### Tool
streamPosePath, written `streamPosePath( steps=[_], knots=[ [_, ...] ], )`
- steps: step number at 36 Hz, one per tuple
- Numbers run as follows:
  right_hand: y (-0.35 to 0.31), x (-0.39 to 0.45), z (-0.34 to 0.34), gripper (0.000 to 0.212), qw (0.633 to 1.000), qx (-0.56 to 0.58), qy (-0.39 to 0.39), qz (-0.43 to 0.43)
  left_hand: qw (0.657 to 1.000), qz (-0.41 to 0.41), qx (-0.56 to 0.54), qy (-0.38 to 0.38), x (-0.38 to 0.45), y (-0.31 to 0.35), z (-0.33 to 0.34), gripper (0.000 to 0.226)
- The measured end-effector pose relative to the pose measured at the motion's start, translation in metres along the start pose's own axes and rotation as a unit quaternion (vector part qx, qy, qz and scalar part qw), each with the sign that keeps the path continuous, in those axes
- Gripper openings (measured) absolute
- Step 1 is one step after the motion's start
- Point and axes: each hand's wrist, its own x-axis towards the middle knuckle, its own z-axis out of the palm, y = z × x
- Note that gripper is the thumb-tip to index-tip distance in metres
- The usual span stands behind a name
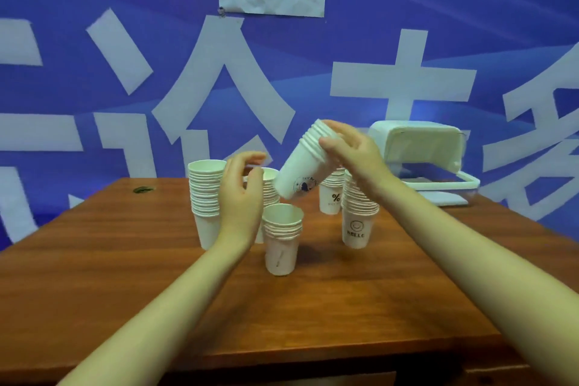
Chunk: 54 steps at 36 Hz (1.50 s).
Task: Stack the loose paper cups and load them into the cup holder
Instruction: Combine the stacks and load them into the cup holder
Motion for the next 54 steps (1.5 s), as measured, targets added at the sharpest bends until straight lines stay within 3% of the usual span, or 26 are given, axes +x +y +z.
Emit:
streamPosePath(
  steps=[4,8,10,12,15,17,21,24,27,30,33,39,43,47,54],
  knots=[
    [0.006,-0.008,0.032,0.053,0.98,-0.161,-0.113,0.003,0.991,-0.116,0.042,-0.053,-0.011,-0.047,-0.022,0.027],
    [0.019,-0.017,0.049,0.062,0.912,-0.324,-0.249,0.031,0.966,-0.222,0.005,-0.13,-0.027,-0.066,-0.02,0.026],
    [0.025,-0.021,0.053,0.055,0.907,-0.322,-0.269,0.022,0.956,-0.245,-0.045,-0.155,-0.034,-0.066,-0.015,0.03],
    [0.028,-0.022,0.051,0.047,0.927,-0.255,-0.267,0.064,0.953,-0.245,-0.073,-0.163,-0.04,-0.064,-0.01,0.034],
    [0.027,-0.019,0.039,0.046,0.928,-0.214,-0.298,0.071,0.956,-0.227,-0.103,-0.155,-0.043,-0.062,-0.001,0.037],
    [0.023,-0.007,0.029,0.046,0.94,-0.213,-0.265,0.03,0.958,-0.214,-0.108,-0.157,-0.041,-0.06,0.002,0.035],
    [0.01,0.045,0.006,0.033,0.982,-0.178,-0.066,-0.013,0.963,-0.179,-0.1,-0.177,-0.038,-0.065,0.004,0.052],
    [0.017,0.089,-0.017,0.026,0.965,-0.262,-0.005,-0.008,0.97,-0.13,-0.073,-0.194,-0.041,-0.065,0.007,0.055],
    [0.043,0.125,-0.031,0.033,0.928,-0.367,-0.027,0.053,0.976,-0.096,-0.061,-0.184,-0.038,-0.064,0.018,0.046],
    [0.066,0.145,-0.035,0.059,0.877,-0.456,-0.095,0.119,0.981,-0.089,-0.067,-0.157,-0.029,-0.067,0.036,0.042],
    [0.081,0.155,-0.034,0.078,0.853,-0.467,-0.164,0.166,0.985,-0.093,-0.074,-0.124,-0.024,-0.081,0.053,0.044],
    [0.1,0.167,-0.037,0.061,0.828,-0.52,-0.172,0.118,0.983,-0.091,-0.068,-0.143,-0.028,-0.099,0.064,0.058],
    [0.099,0.163,-0.039,0.059,0.809,-0.56,-0.17,0.059,0.983,-0.085,-0.075,-0.144,-0.027,-0.098,0.062,0.045],
    [0.097,0.162,-0.044,0.061,0.796,-0.581,-0.16,0.067,0.983,-0.085,-0.073,-0.148,-0.027,-0.096,0.062,0.045],
    [0.088,0.16,-0.049,0.054,0.83,-0.528,-0.15,0.095,0.982,-0.075,-0.078,-0.156,-0.026,-0.094,0.061,0.054]
  ],
)
